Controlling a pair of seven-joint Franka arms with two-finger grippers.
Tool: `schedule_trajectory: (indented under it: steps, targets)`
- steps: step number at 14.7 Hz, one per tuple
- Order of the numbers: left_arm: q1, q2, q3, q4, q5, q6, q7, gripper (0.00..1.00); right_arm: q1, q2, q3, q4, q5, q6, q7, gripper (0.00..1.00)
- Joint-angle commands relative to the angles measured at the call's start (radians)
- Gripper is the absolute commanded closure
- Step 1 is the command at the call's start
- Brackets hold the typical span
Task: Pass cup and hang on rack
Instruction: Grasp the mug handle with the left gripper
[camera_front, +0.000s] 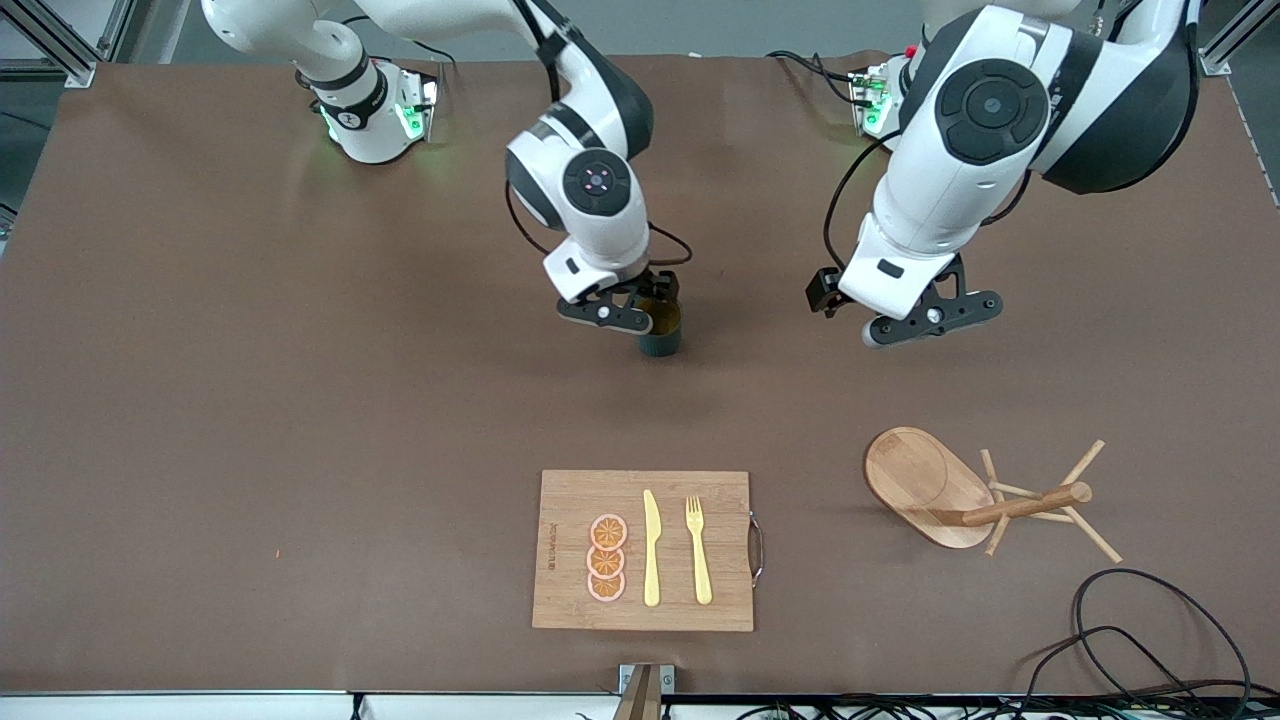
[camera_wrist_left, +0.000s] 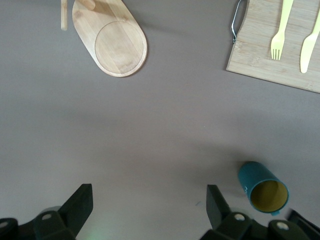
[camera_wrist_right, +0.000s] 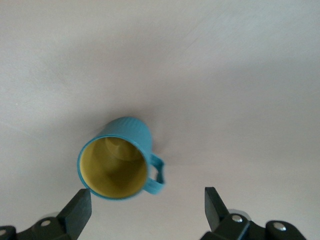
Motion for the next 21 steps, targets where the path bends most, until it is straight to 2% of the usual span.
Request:
schedule_trajectory:
  steps: [1, 4, 6, 8, 11, 15, 18, 21]
  targets:
    - [-0.06, 0.036, 0.001, 0.023, 0.054, -0.001, -0.101, 0.0, -0.12, -0.094, 0.009, -0.044, -0.013, -0.095, -0.193, 0.0]
    - [-0.142, 0.089, 0.001, 0.026, 0.102, -0.001, -0.25, 0.0, -0.265, -0.163, 0.008, -0.065, -0.017, -0.188, -0.431, 0.0]
    - [-0.204, 0.14, 0.001, 0.064, 0.131, -0.001, -0.356, 0.0, -0.36, -0.201, 0.006, -0.067, -0.037, -0.247, -0.542, 0.0]
    - [-0.27, 0.198, 0.001, 0.109, 0.151, -0.001, -0.465, 0.0, -0.448, -0.234, 0.006, -0.067, -0.082, -0.296, -0.663, 0.0]
    - [-0.362, 0.275, 0.003, 0.157, 0.201, 0.001, -0.607, 0.0, -0.558, -0.29, 0.006, -0.093, -0.177, -0.33, -0.727, 0.0]
    - [-0.503, 0.37, 0.006, 0.189, 0.319, 0.002, -0.828, 0.0, -0.753, -0.323, 0.008, -0.096, -0.18, -0.368, -0.939, 0.0]
    - [-0.595, 0.453, 0.015, 0.213, 0.407, 0.048, -0.985, 0.0, -0.835, -0.326, 0.008, -0.044, -0.183, -0.432, -0.999, 0.0]
    - [-0.672, 0.522, 0.018, 0.24, 0.511, 0.072, -1.123, 0.0, -0.849, -0.317, 0.006, 0.052, -0.185, -0.494, -0.998, 0.0]
